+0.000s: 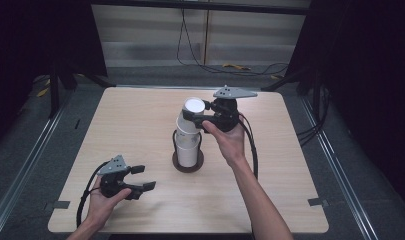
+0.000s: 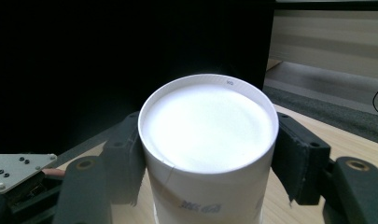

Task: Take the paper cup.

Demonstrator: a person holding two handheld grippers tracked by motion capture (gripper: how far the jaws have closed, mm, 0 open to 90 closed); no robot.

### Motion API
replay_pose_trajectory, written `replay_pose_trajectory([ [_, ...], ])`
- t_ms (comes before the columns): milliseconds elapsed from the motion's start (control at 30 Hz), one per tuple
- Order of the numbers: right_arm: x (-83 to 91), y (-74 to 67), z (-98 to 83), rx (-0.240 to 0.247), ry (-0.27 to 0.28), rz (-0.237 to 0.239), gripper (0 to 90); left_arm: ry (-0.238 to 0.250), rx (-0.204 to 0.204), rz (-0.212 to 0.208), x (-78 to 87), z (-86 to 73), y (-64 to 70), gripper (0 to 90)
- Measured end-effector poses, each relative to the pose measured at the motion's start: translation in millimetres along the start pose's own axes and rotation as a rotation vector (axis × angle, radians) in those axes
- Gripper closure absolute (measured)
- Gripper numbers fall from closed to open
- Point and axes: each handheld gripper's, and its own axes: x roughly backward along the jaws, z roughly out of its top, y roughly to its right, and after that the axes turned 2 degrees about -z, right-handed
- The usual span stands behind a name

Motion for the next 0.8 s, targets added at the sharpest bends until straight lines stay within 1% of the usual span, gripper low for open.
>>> replay_pose_trajectory([
  [200, 10.2, 2.0, 2.4, -0.006, 0.018, -0.004, 34.0, 0.009, 0.003, -0.003, -2.6, 4.6, 0.9, 18.2],
  [300, 16.7, 3.2, 4.1, -0.006, 0.022, -0.009, 34.0, -0.001, 0.000, -0.003, -4.0, 6.3, 0.7, 15.9],
  [333, 19.3, 4.9, 4.0, -0.017, 0.031, -0.005, 34.0, 0.002, -0.003, 0.001, -5.5, 9.2, 1.5, 15.9],
  [367, 19.3, 4.9, 4.0, -0.017, 0.031, -0.005, 34.0, 0.002, -0.003, 0.001, -5.5, 9.2, 1.5, 15.9],
  [400, 24.7, 8.4, 3.6, -0.034, 0.046, -0.004, 34.0, 0.010, 0.006, -0.017, -8.1, 13.5, 2.8, 15.9],
  [433, 27.9, 8.7, 3.5, -0.032, 0.052, -0.010, 34.0, 0.010, 0.006, -0.017, -8.1, 13.5, 2.8, 15.9],
  [467, 31.3, 8.7, 3.2, -0.035, 0.055, -0.009, 34.0, 0.009, -0.015, -0.021, -10.2, 18.1, 5.3, 15.9],
  [500, 31.3, 8.7, 3.2, -0.035, 0.055, -0.009, 34.0, 0.009, -0.015, -0.021, -10.2, 18.1, 5.3, 15.9],
  [533, 34.8, 8.9, 2.8, -0.033, 0.059, -0.009, 34.1, 0.015, -0.018, -0.023, -10.8, 19.5, 5.9, 15.9],
  [567, 41.1, 9.1, 1.4, -0.036, 0.060, -0.012, 34.1, -0.005, -0.015, -0.040, -12.6, 21.3, 6.4, 15.9],
  [633, 46.0, 10.4, -1.1, -0.037, 0.049, -0.018, 34.1, 0.000, -0.018, -0.035, -13.0, 21.8, 6.8, 16.0],
  [700, 50.2, 12.6, -4.9, -0.043, 0.050, -0.020, 34.1, 0.010, -0.013, -0.035, -13.5, 23.6, 6.4, 15.9],
  [767, 51.9, 13.4, -7.2, -0.046, 0.047, -0.019, 34.1, 0.015, -0.009, -0.051, -14.6, 26.2, 6.2, 15.9],
  [800, 55.0, 14.0, -12.1, -0.046, 0.039, -0.019, 34.1, 0.025, -0.013, -0.060, -16.0, 28.9, 6.6, 15.9],
])
